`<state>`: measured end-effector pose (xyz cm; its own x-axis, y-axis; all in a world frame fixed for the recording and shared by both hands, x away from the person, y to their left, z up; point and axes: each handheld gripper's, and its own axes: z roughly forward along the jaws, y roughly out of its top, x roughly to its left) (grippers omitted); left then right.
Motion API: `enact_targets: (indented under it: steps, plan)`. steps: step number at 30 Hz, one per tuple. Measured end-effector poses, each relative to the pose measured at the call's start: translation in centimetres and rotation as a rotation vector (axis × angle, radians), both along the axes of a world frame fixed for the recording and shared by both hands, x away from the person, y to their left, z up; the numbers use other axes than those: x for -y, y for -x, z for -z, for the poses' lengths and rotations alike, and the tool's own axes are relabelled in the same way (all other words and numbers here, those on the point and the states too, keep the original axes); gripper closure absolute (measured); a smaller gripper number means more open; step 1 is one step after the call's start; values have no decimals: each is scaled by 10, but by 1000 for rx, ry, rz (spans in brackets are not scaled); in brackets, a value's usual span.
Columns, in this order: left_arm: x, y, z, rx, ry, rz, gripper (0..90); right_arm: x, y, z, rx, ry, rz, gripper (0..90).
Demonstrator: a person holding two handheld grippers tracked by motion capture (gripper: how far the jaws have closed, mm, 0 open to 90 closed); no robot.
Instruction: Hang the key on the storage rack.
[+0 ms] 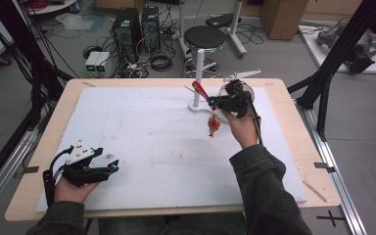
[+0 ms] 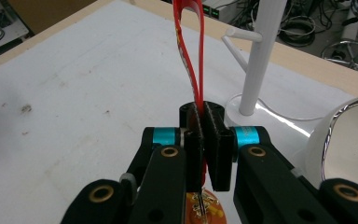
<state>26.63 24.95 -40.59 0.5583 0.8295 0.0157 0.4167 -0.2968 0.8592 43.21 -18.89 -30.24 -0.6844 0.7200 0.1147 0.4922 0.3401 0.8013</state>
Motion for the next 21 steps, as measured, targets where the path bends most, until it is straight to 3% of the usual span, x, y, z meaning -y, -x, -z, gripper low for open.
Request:
enact_targets:
  steps: [12,21]
  plan:
    - [1,0,0,0,-1,1,276,-3,-13,10,-7,38,69,871]
    - [0,0,0,-1,-3,2,276,-5,-18,14,-10,37,103,871]
